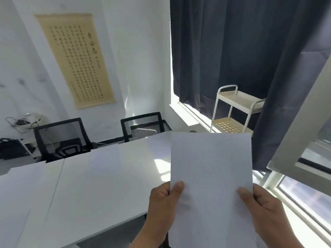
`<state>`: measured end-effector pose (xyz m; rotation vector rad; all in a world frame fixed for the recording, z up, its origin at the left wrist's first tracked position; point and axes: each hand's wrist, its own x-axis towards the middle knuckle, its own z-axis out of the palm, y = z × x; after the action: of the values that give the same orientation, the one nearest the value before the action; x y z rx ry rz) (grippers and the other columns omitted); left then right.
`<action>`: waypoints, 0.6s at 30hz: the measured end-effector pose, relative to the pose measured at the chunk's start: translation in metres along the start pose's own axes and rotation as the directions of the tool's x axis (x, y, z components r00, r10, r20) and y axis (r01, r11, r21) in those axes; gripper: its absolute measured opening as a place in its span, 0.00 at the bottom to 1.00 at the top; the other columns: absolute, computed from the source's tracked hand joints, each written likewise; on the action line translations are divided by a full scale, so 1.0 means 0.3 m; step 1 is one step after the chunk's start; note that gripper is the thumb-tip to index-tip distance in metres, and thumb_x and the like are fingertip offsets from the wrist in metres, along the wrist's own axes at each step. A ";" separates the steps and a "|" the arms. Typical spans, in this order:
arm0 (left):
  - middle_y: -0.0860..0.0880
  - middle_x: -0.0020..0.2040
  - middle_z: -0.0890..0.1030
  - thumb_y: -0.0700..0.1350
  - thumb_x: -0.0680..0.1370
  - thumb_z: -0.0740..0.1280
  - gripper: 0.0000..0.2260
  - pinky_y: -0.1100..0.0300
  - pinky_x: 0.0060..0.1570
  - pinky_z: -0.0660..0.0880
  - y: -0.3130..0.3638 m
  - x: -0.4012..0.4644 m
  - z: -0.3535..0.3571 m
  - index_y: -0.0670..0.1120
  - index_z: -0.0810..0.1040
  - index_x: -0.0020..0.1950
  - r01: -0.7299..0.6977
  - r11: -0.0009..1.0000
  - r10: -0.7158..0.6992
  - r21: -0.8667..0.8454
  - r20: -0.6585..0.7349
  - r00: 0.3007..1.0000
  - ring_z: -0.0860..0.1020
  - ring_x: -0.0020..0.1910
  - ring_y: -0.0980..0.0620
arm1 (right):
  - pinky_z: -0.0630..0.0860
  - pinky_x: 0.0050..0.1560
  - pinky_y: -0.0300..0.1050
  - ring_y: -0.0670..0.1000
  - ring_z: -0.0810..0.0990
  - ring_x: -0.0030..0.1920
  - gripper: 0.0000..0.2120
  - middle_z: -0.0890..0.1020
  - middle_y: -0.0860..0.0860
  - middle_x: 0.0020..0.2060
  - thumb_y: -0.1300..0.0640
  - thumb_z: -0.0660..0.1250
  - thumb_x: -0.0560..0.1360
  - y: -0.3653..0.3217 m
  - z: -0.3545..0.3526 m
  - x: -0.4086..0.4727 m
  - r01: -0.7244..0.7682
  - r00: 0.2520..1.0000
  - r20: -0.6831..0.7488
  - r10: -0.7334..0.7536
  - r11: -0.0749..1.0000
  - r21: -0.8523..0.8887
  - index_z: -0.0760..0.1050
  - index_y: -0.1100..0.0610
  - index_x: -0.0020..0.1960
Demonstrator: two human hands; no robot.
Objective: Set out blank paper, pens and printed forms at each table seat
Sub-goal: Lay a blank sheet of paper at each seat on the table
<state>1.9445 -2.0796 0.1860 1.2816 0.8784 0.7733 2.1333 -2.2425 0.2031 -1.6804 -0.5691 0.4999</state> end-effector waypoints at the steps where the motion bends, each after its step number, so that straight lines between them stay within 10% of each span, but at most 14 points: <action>1: 0.43 0.37 0.82 0.48 0.84 0.73 0.17 0.54 0.36 0.82 -0.012 0.036 0.002 0.34 0.83 0.45 0.016 1.000 -0.016 0.001 -0.023 1.000 0.81 0.35 0.47 | 0.76 0.28 0.37 0.48 0.81 0.28 0.10 0.87 0.55 0.34 0.60 0.71 0.83 0.007 0.017 0.052 -0.007 1.000 0.022 0.007 1.000 -0.003 0.86 0.59 0.44; 5: 0.43 0.37 0.84 0.47 0.84 0.73 0.15 0.54 0.37 0.83 -0.059 0.179 0.006 0.39 0.86 0.41 0.065 0.998 -0.065 -0.008 -0.097 0.993 0.83 0.35 0.48 | 0.79 0.41 0.49 0.53 0.85 0.34 0.11 0.88 0.58 0.38 0.57 0.71 0.84 0.053 0.091 0.258 -0.046 0.989 0.143 0.045 0.999 0.002 0.86 0.55 0.43; 18: 0.43 0.41 0.80 0.60 0.78 0.76 0.29 0.50 0.44 0.77 -0.307 0.564 0.044 0.31 0.79 0.48 0.228 0.972 -0.233 -0.056 -0.358 0.904 0.78 0.40 0.47 | 0.75 0.39 0.47 0.52 0.80 0.34 0.14 0.86 0.62 0.42 0.54 0.68 0.86 0.279 0.321 0.846 -0.148 0.867 0.455 0.202 0.977 -0.151 0.81 0.61 0.46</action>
<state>2.0362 -1.9501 0.0761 1.0121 1.2968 0.8372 2.2818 -2.0238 0.0998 -1.7309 -0.8087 1.0436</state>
